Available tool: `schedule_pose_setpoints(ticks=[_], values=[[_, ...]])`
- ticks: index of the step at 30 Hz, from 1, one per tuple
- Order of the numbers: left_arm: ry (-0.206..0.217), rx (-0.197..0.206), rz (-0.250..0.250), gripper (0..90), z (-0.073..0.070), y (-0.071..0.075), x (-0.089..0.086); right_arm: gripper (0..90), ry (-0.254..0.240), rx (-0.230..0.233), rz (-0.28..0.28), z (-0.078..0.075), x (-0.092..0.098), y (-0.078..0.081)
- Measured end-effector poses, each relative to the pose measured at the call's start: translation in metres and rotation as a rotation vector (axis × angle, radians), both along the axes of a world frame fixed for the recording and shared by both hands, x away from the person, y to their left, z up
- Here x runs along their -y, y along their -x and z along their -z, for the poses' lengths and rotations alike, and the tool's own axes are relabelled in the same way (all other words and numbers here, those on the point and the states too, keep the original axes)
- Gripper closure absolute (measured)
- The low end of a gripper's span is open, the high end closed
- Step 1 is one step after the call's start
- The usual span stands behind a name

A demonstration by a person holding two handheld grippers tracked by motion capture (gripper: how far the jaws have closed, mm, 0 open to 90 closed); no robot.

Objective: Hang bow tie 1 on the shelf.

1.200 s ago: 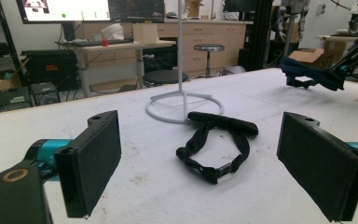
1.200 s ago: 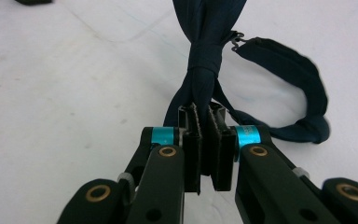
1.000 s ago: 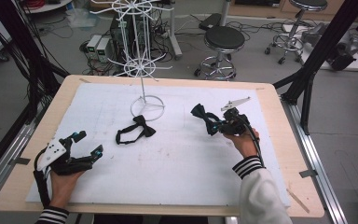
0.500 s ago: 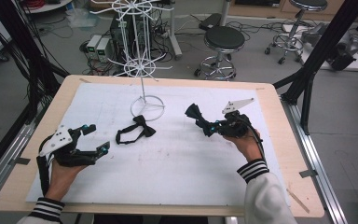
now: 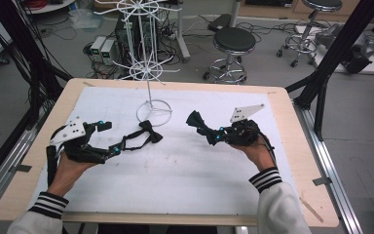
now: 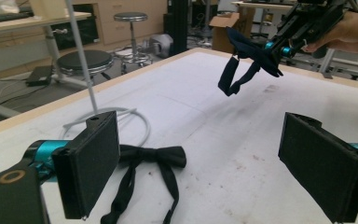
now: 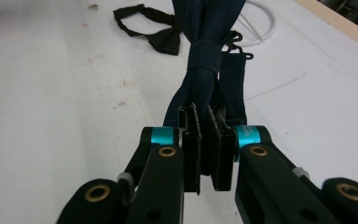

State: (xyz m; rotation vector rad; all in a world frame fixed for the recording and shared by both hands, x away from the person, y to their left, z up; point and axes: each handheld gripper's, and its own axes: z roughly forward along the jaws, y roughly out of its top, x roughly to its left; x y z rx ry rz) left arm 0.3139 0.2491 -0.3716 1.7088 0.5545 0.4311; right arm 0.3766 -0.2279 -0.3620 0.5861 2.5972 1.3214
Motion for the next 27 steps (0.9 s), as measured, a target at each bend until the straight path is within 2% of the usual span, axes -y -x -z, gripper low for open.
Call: schedule_pose_setpoints(ticks=[4, 6, 10, 13, 17, 22, 27], values=[[-0.004, -0.014, 0.043, 12.9, -0.006, -0.007, 0.007, 85.8, -0.026, 0.013, -0.028, -0.002, 0.000, 0.002], [-0.010, -0.030, 0.063, 12.8, -0.009, -0.010, 0.011, 85.8, -0.051, 0.025, -0.073, -0.004, -0.002, 0.004], [-0.029, -0.032, 0.101, 12.8, -0.016, -0.016, 0.020, 85.7, -0.069, 0.047, -0.121, -0.007, -0.006, 0.008], [-0.025, -0.041, 0.131, 12.8, -0.021, -0.019, 0.026, 85.7, -0.076, 0.050, -0.136, -0.007, -0.008, 0.010], [-0.050, -0.047, 0.174, 12.8, -0.029, -0.025, 0.036, 85.6, -0.098, 0.064, -0.182, -0.009, -0.015, 0.013], [-0.082, -0.067, 0.205, 12.8, -0.038, -0.031, 0.049, 85.7, -0.109, 0.071, -0.209, -0.009, -0.020, 0.015], [-0.088, -0.077, 0.241, 12.8, -0.045, -0.035, 0.062, 85.7, -0.121, 0.079, -0.231, -0.010, -0.024, 0.016]])
